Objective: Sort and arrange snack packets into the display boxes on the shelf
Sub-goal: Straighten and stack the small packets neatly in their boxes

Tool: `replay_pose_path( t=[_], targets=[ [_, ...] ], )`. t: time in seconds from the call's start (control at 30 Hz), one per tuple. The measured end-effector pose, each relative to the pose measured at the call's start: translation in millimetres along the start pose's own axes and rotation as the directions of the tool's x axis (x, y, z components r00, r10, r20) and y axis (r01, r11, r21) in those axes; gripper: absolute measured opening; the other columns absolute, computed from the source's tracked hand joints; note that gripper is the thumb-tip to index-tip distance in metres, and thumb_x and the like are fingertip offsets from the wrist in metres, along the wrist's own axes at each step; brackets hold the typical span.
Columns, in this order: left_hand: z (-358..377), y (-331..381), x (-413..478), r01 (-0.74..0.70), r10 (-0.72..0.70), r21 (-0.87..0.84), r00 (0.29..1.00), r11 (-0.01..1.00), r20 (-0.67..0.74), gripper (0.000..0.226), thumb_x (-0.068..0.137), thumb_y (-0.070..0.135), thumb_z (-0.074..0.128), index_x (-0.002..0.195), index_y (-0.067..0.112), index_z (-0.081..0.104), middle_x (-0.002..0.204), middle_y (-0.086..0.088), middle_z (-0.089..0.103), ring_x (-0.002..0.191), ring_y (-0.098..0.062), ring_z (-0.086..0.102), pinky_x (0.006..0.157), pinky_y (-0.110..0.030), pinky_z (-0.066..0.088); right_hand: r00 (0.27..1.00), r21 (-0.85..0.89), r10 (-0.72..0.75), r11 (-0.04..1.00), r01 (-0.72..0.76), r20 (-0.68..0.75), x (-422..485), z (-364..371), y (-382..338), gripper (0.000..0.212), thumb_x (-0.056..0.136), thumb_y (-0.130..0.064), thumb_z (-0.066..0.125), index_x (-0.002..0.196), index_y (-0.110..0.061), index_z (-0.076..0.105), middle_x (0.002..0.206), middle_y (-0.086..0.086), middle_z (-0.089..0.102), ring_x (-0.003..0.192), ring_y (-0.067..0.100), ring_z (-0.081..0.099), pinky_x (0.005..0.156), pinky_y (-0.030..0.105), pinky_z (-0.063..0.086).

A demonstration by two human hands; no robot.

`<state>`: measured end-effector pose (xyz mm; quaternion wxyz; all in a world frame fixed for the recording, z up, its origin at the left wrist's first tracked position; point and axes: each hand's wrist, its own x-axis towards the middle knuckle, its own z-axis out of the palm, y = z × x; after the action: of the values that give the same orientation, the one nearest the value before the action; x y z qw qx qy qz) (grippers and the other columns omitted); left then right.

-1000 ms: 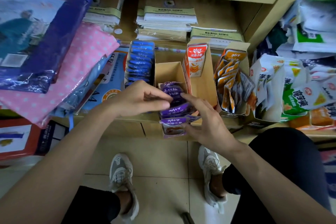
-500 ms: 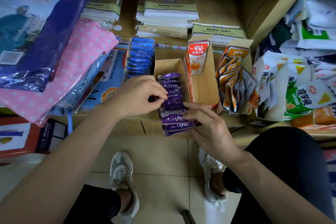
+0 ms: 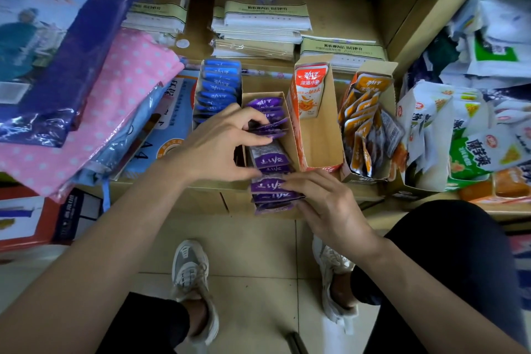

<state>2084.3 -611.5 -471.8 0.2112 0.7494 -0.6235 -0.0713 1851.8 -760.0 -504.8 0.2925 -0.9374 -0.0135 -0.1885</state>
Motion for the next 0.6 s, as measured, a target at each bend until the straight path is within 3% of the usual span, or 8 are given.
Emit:
replay_pose_path(
  t=[0.07,0.17,0.27,0.33,0.43,0.6],
  targets=[
    [-0.6,3.9,2.7,0.020,-0.020,0.041,1.000,0.999,-0.007,0.065,0.067,0.057,0.083,0.124,0.029,0.071,0.135,0.008,0.053,0.105,0.001,0.031,0.080,-0.031,0.042,1.000,-0.010,-0.012,1.000,0.013,0.005,-1.4,-0.7,0.1,0.031,0.095,-0.020,0.059,0.123,-0.009,0.067,0.128,0.003,0.066,0.119,0.017,0.059,0.097,0.035,0.052],
    [-2.4,7.6,5.2,-0.044,0.052,0.143,0.997,0.989,-0.052,0.042,0.072,0.049,0.084,0.109,0.029,0.078,0.123,0.007,0.062,0.095,-0.002,0.038,0.065,-0.028,0.041,1.000,0.025,0.001,1.000,-0.001,0.026,-0.3,-4.7,-0.3,0.031,0.094,-0.020,0.059,0.122,-0.010,0.067,0.126,0.002,0.066,0.119,0.014,0.059,0.099,0.030,0.051],
    [-0.5,5.5,5.7,-0.072,0.085,0.191,0.995,0.979,-0.058,0.022,0.080,0.041,0.076,0.099,0.029,0.081,0.120,0.008,0.067,0.092,-0.008,0.053,0.060,-0.023,0.035,0.997,0.063,0.030,0.997,-0.035,0.066,3.0,-9.7,0.0,0.032,0.094,-0.020,0.058,0.123,-0.010,0.067,0.126,0.000,0.066,0.120,0.010,0.058,0.100,0.025,0.049],
    [3.3,2.8,5.5,-0.079,0.107,0.215,0.987,0.973,-0.122,0.015,0.087,0.031,0.070,0.096,0.025,0.081,0.117,0.006,0.070,0.091,-0.011,0.061,0.056,-0.026,0.045,0.996,0.068,0.040,0.997,-0.046,0.086,5.0,-11.5,-0.1,0.032,0.092,-0.017,0.060,0.123,-0.011,0.067,0.124,0.000,0.066,0.119,0.009,0.058,0.100,0.023,0.048],
    [10.4,-1.8,5.9,-0.073,0.144,0.256,0.951,0.964,-0.272,0.011,0.091,0.022,0.072,0.096,0.017,0.080,0.112,-0.001,0.074,0.092,-0.018,0.070,0.059,-0.034,0.057,0.995,0.066,0.048,0.996,-0.054,0.093,6.7,-12.1,0.1,0.033,0.092,-0.017,0.061,0.124,-0.011,0.066,0.124,0.000,0.066,0.119,0.009,0.058,0.100,0.023,0.048],
    [11.2,-4.7,10.2,-0.037,0.086,0.146,0.934,0.989,-0.346,0.009,0.091,0.019,0.075,0.097,0.014,0.080,0.107,0.000,0.076,0.091,-0.017,0.072,0.065,-0.038,0.060,0.997,0.043,0.033,0.998,-0.035,0.065,8.5,-9.8,3.5,0.031,0.093,-0.015,0.061,0.124,-0.009,0.065,0.123,0.001,0.066,0.118,0.015,0.059,0.099,0.028,0.049]
  ],
)
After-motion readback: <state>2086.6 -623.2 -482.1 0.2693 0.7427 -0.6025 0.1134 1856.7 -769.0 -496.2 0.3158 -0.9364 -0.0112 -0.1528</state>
